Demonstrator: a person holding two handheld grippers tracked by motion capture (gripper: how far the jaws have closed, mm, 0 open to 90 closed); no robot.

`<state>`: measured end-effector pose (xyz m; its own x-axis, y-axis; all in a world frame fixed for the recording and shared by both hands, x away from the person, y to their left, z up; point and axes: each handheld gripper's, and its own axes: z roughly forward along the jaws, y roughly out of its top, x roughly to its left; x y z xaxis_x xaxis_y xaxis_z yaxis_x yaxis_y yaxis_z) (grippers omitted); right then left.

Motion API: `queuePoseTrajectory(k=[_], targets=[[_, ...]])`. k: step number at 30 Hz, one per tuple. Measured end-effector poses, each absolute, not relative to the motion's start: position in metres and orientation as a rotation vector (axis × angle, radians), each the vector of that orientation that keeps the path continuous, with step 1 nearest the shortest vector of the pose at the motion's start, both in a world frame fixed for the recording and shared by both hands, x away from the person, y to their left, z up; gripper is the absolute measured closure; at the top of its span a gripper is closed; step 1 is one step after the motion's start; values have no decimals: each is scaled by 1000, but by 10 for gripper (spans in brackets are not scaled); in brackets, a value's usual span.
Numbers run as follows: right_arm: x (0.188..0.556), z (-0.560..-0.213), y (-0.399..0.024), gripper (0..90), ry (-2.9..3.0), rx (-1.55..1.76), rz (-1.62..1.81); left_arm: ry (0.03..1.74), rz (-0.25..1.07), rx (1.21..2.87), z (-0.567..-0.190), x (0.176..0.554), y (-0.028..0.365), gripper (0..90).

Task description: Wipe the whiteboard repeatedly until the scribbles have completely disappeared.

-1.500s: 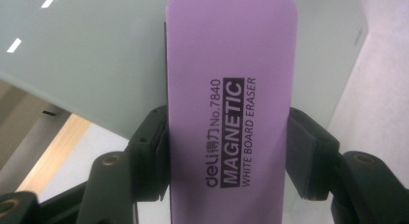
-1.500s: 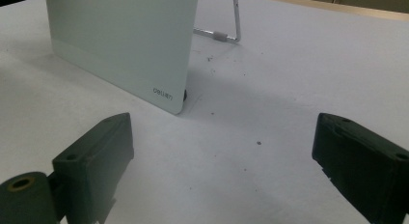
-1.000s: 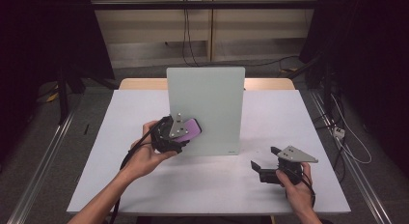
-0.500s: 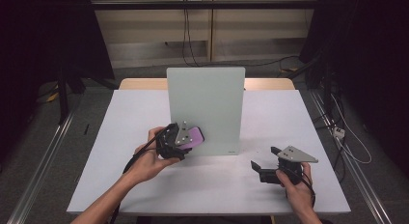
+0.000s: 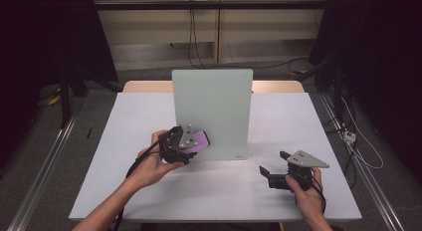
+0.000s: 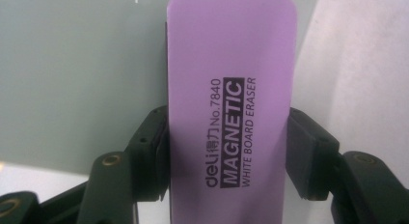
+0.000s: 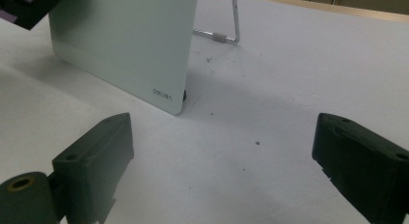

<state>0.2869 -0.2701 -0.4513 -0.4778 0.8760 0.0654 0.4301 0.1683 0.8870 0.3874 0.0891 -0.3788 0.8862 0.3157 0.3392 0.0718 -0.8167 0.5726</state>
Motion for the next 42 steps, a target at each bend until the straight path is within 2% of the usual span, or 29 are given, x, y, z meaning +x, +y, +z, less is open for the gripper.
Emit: queuePoseTrajectory(k=[12,19,28,34,35,42], targets=[[288,-452,-269,71,1992,1225,1257,360,623,2371,-357,395,101,413],[288,-452,-269,71,1991,1225,1258,307,633,2437,-371,388,89,412],[288,-451,-270,71,1989,1224,1259,222,567,2525,-398,379,69,412],[288,-452,-270,71,1990,1222,1258,235,510,2544,-412,374,60,412],[288,-451,-270,71,1989,1223,1258,188,510,2593,-411,375,60,412],[288,-451,-270,71,1989,1220,1261,180,487,2612,-419,373,59,412]])
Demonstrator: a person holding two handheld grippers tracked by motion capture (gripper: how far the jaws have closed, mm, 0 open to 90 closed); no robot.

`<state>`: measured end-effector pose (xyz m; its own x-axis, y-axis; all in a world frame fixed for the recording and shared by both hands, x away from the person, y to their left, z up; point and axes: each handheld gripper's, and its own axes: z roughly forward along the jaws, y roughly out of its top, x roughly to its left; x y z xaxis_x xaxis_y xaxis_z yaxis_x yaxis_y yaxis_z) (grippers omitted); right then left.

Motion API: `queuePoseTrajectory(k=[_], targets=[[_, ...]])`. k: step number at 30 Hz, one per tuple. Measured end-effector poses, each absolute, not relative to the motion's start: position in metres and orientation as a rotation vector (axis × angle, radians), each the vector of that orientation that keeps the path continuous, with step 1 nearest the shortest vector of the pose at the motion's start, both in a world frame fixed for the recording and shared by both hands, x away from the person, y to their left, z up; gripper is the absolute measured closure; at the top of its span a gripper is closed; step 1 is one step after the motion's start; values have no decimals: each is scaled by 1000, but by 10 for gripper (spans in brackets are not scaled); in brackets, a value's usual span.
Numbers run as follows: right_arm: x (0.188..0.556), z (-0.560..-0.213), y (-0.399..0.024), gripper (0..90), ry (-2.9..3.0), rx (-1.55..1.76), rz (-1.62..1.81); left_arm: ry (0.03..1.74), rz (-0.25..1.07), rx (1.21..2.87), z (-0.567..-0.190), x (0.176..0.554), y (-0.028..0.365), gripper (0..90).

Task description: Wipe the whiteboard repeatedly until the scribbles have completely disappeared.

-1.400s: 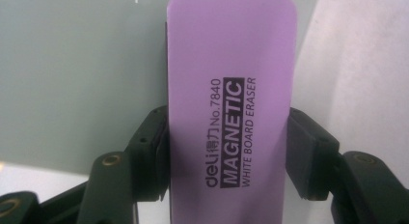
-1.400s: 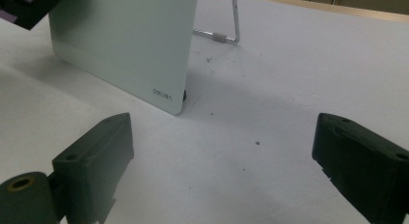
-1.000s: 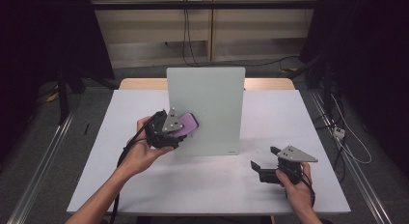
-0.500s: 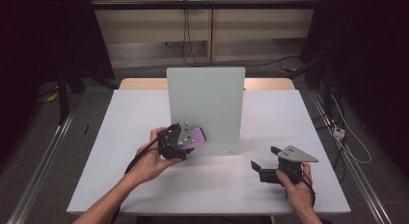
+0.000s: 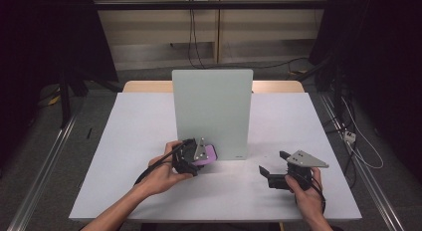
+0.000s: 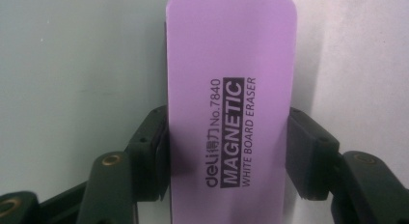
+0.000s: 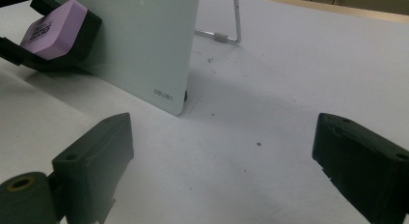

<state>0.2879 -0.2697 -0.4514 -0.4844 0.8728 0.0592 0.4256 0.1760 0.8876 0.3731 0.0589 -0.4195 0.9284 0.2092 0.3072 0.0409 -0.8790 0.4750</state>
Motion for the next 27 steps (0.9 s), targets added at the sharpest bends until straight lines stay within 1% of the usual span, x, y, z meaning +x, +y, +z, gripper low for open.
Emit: queuePoseTrajectory(k=[1,2,3,4,5,6,8,10,15,18,21,27], targets=[[288,-451,-270,71,1990,1224,1261,190,458,2604,-420,373,60,412],[288,-451,-270,71,1989,1223,1263,167,478,2628,-418,375,62,412],[288,-451,-269,71,1988,1225,1265,252,450,2557,-422,372,62,411],[289,-451,-269,71,1988,1229,1265,161,435,2633,-414,378,67,412],[289,-451,-269,71,1986,1230,1267,204,432,2596,-415,377,69,412],[289,-452,-269,71,1989,1228,1264,213,426,2585,-412,378,72,412],[290,-452,-269,71,1987,1239,1266,248,458,2545,-408,380,79,412],[290,-452,-268,71,1989,1232,1264,259,445,2538,-402,383,86,412],[290,-452,-268,71,1994,1227,1258,274,484,2472,-389,388,98,412],[289,-452,-268,71,1991,1232,1259,294,447,2428,-385,391,105,412],[289,-452,-269,71,1990,1232,1261,302,440,2412,-380,391,111,412],[289,-452,-268,71,1996,1222,1266,277,408,2410,-378,387,109,412]])
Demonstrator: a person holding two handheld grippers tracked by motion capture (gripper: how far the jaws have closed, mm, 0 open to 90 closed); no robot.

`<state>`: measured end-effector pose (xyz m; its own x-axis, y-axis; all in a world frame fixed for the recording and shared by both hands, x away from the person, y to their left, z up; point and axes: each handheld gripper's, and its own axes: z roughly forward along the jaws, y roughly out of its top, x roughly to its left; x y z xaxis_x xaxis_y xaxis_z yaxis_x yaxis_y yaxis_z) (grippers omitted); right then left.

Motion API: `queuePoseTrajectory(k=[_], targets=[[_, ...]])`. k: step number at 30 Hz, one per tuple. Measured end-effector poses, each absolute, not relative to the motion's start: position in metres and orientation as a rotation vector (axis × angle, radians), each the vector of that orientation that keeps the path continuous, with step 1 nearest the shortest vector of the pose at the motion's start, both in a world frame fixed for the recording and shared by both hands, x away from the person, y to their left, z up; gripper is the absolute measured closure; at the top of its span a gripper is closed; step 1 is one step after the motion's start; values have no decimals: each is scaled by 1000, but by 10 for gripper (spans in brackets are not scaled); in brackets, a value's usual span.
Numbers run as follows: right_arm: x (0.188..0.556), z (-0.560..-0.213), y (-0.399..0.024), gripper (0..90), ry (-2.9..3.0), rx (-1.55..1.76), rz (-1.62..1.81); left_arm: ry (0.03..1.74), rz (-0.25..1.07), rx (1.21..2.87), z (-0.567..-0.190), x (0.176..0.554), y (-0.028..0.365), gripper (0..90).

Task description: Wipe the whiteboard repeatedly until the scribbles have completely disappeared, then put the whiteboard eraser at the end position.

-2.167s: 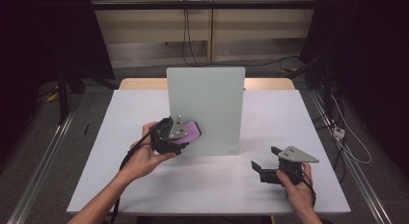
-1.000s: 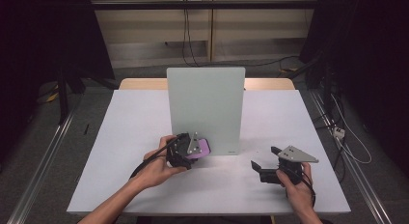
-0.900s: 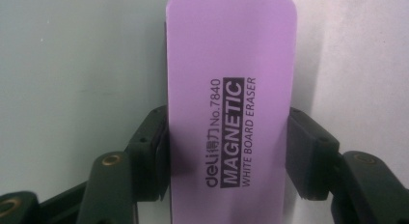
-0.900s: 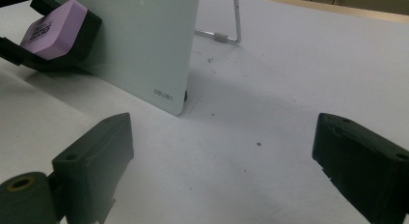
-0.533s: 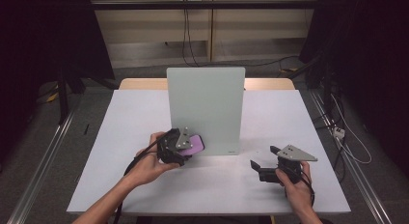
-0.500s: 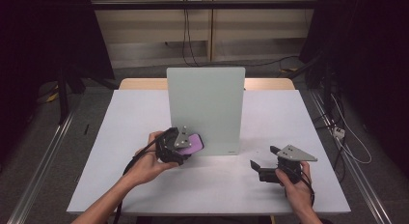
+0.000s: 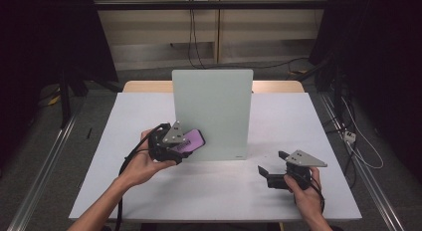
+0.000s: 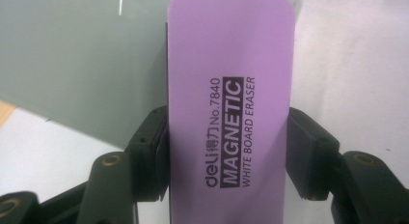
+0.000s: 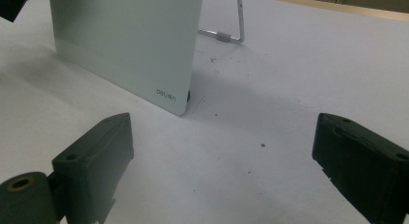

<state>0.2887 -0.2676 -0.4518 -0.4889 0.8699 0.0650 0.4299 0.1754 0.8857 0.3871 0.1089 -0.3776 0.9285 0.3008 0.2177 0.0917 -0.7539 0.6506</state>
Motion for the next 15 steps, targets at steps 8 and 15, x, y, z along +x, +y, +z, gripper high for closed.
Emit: queuePoseTrajectory(k=[8,15], targets=[[289,-451,-269,71,1993,1219,1267,303,320,2369,-374,385,108,412],[290,-452,-267,71,1993,1233,1259,305,235,2332,-373,386,110,412]])
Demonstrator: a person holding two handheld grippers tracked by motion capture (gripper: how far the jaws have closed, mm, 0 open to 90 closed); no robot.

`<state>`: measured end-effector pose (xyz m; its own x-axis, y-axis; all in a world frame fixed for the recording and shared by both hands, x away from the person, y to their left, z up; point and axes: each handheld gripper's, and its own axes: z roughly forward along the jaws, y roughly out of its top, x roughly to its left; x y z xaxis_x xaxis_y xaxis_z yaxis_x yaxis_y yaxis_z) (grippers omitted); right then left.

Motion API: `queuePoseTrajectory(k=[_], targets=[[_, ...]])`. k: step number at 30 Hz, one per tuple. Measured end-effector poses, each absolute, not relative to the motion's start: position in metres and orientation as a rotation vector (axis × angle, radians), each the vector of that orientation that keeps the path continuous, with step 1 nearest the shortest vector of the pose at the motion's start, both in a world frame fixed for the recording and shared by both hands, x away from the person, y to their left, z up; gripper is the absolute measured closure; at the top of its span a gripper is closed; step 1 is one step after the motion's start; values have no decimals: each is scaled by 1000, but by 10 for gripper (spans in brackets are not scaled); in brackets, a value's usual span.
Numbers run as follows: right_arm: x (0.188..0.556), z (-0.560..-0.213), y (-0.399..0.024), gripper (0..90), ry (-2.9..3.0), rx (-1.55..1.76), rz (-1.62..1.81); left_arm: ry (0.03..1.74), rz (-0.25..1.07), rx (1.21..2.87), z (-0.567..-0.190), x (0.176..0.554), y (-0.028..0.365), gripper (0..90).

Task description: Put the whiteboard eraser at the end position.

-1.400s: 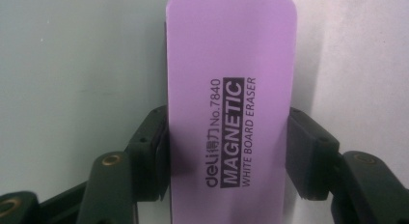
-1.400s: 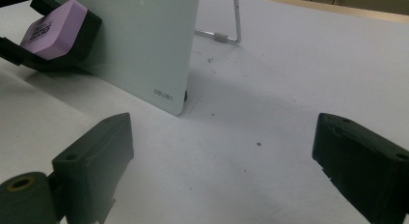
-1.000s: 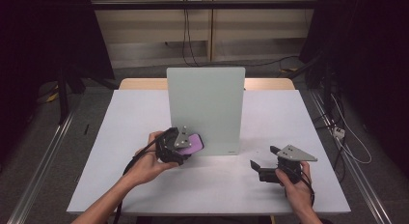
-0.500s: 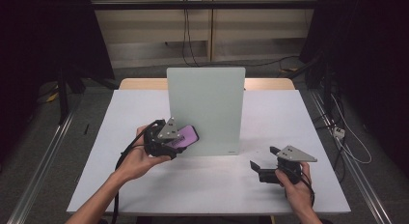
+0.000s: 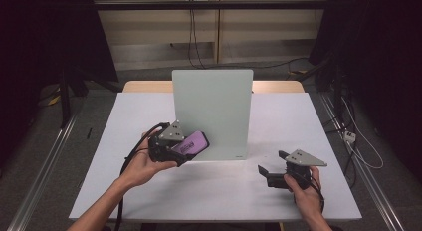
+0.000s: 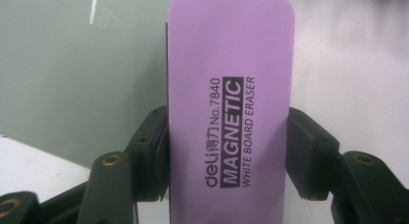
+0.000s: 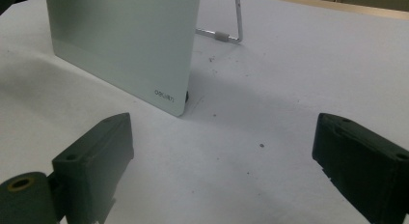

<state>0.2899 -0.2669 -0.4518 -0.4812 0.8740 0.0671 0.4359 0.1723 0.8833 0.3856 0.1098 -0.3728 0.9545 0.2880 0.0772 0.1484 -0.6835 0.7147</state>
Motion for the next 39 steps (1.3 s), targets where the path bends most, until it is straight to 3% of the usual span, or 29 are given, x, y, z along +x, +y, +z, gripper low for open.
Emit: queuePoseTrajectory(k=[14,23,37,39], targets=[[288,-452,-269,71,1998,1211,1277,300,145,2341,-375,378,95,412],[289,-453,-268,71,2007,1210,1274,279,197,2372,-377,374,85,411],[289,-453,-268,71,2002,1220,1275,255,57,2502,-390,369,63,411],[289,-453,-268,71,2004,1218,1271,240,-10,2485,-395,368,60,411]])
